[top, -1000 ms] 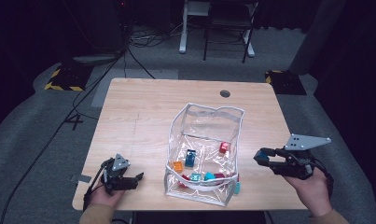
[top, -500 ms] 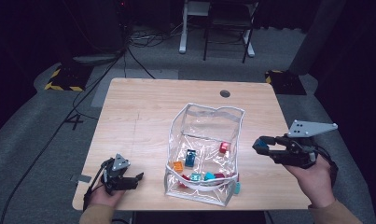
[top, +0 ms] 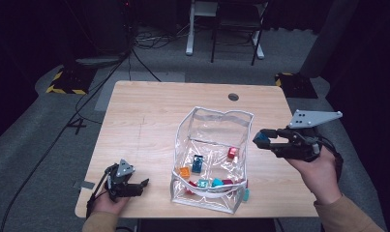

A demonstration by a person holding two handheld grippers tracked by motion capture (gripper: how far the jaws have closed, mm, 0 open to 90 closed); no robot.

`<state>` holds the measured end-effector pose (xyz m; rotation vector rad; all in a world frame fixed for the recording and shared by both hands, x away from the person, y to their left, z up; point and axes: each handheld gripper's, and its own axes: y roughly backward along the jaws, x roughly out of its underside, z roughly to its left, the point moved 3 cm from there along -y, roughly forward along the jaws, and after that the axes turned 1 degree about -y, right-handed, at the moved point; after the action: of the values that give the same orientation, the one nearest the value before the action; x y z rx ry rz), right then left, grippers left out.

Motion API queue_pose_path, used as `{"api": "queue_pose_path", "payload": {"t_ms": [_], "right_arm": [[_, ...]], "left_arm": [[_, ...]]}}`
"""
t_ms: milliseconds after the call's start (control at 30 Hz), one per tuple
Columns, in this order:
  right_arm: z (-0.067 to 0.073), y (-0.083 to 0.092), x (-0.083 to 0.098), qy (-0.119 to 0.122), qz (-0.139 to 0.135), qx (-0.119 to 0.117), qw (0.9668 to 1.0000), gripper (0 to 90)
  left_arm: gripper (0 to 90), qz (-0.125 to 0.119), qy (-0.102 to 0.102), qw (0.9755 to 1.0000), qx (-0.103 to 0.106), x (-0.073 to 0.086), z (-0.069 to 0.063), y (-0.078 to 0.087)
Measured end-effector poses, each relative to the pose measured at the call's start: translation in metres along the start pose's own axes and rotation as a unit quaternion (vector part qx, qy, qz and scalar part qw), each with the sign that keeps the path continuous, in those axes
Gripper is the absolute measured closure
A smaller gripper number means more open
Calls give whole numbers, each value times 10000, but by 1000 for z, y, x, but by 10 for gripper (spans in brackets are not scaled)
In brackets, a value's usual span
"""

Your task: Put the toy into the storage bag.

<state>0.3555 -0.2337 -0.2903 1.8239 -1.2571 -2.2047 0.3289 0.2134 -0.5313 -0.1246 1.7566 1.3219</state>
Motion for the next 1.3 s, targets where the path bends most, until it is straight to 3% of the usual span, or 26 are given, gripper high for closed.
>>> {"api": "queue_pose_path", "payload": {"t_ms": [800,1300], "right_arm": [[7,-49,-37,75,151,-284,9995,593],[11,-93,-39,131,696,-398,9967,592]], "left_arm": [[190,7,-31,10000,5,-2,0,-1],[190,2,-35,10000,2,-2,0,-2]]}}
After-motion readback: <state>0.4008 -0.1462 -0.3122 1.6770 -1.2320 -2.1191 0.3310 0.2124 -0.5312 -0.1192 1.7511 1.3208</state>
